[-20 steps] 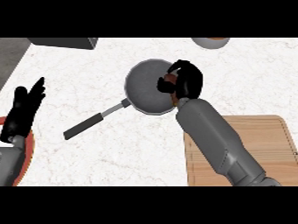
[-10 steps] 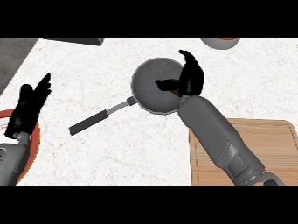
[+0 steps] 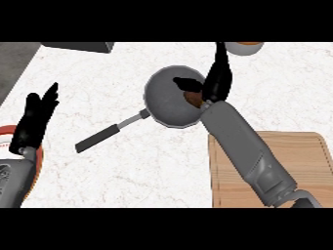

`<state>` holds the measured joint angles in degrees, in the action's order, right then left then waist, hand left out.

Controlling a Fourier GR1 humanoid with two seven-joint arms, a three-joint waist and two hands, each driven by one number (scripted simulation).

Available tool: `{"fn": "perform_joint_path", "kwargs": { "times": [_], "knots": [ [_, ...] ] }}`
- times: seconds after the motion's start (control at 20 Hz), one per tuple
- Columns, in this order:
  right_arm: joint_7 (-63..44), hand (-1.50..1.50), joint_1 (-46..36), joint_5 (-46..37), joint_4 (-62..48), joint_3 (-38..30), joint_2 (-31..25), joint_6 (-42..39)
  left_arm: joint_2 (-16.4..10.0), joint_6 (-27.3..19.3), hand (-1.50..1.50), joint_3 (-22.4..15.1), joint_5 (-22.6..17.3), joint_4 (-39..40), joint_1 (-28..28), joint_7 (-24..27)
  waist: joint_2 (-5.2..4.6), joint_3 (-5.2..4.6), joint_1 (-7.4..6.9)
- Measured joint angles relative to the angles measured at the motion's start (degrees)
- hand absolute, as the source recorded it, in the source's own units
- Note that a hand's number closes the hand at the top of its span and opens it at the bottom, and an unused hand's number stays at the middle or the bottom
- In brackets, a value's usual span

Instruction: Pick the sweet potato from the cutting board and place it in the pan

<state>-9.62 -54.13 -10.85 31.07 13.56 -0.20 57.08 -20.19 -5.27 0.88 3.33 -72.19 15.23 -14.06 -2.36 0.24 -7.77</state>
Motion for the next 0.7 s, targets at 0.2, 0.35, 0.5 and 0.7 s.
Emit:
{"fn": "perform_joint_path", "kwargs": {
  "times": [0.2,0.35,0.5,0.7],
  "knots": [
    [3.4,-1.50,0.6,4.3,-0.2,-0.7,-0.1,3.0,-0.6,-0.1,0.00,0.9,-0.1,0.3,-1.6,0.6,0.65,-0.08,1.43],
    [6.1,-1.50,3.2,6.6,1.0,-1.4,-0.1,4.5,-1.4,-0.2,0.00,2.1,-0.4,-0.5,-2.8,-0.1,1.27,-0.12,3.33],
    [8.3,-1.50,6.4,7.9,4.4,-2.4,-0.4,5.1,-1.9,-0.3,0.00,3.2,-0.5,-1.2,-5.5,0.6,1.85,-0.16,5.26],
    [9.4,-1.50,13.7,7.9,12.9,-2.2,-2.4,4.3,-2.1,-0.5,0.00,4.6,-0.7,-2.3,-8.3,1.1,2.43,-0.22,7.23]
  ]
}}
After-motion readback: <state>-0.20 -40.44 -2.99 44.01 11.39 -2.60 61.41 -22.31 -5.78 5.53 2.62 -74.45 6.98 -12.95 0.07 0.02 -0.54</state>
